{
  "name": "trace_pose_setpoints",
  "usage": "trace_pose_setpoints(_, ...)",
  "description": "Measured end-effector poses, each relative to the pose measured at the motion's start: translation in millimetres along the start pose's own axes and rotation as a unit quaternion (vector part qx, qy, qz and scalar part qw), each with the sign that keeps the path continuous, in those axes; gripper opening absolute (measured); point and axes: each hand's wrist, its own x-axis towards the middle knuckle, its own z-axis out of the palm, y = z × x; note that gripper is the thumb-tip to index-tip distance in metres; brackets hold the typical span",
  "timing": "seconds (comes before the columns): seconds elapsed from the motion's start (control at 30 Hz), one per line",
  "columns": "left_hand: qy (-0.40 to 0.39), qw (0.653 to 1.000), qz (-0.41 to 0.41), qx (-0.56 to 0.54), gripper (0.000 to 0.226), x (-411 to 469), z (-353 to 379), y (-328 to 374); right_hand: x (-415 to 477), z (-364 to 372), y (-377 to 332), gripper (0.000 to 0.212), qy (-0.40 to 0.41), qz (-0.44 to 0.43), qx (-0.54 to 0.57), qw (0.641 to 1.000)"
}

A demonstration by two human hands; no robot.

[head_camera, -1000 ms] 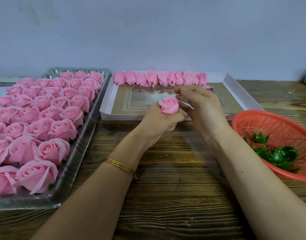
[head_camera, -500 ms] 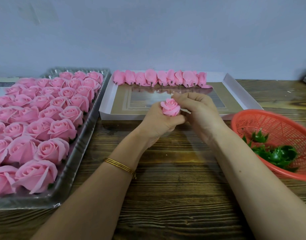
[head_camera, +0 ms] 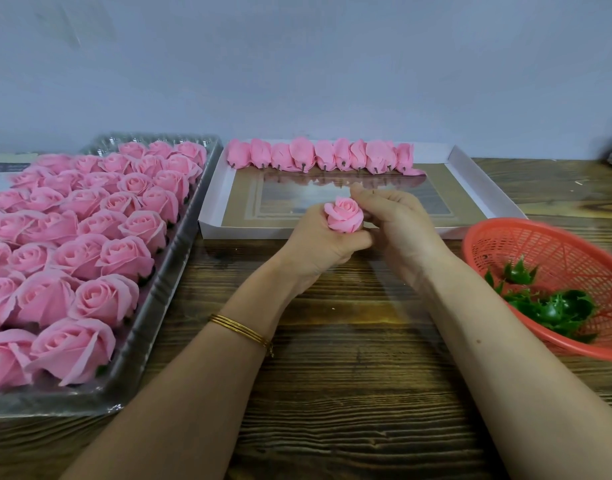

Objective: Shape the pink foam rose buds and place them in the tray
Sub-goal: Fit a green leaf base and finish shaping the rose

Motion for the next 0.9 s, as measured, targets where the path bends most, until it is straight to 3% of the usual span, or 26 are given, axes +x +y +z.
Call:
trace_pose_setpoints(0.1, -0.003, 1.0, -0.001, 0.001, 0.015, 0.6, -1.4, -0.9, 0.2, 0.2, 0.4, 0.028, 0.0, 0.005, -0.005, 1.0)
trace_pose_setpoints(0.3, -0.016, 1.0, 0.01, 0.008, 0.038, 1.9, -1.9, -1.5, 0.9, -2.7, 1.2, 0.03, 0.003, 0.018, -0.014, 1.0)
trace_pose_setpoints(0.5, -0.012, 1.0, 0.002, 0.009, 0.023, -0.3, -1.0, 1.9, 4.6, -3.6, 1.8, 0.027, 0.064, 0.021, -0.019, 0.998)
trace_pose_setpoints(0.63, 0.004, 0.999, -0.009, 0.043, 0.035, 0.7, -2.5, -0.3, 3.3, -2.7, -2.3, 0.025, 0.099, -0.068, -0.048, 0.992)
trace_pose_setpoints(0.77, 0.023, 0.999, -0.012, 0.031, 0.015, 0.0, -0.7, -0.5, -1.9, 6.9, -3.6, 0.021, 0.077, -0.145, -0.108, 0.981)
trace_pose_setpoints(0.9, 0.016, 1.0, 0.016, 0.012, 0.02, -1.0, 1.6, 1.2, -3.8, 14.0, 0.4, 0.01, 0.076, -0.159, -0.156, 0.972)
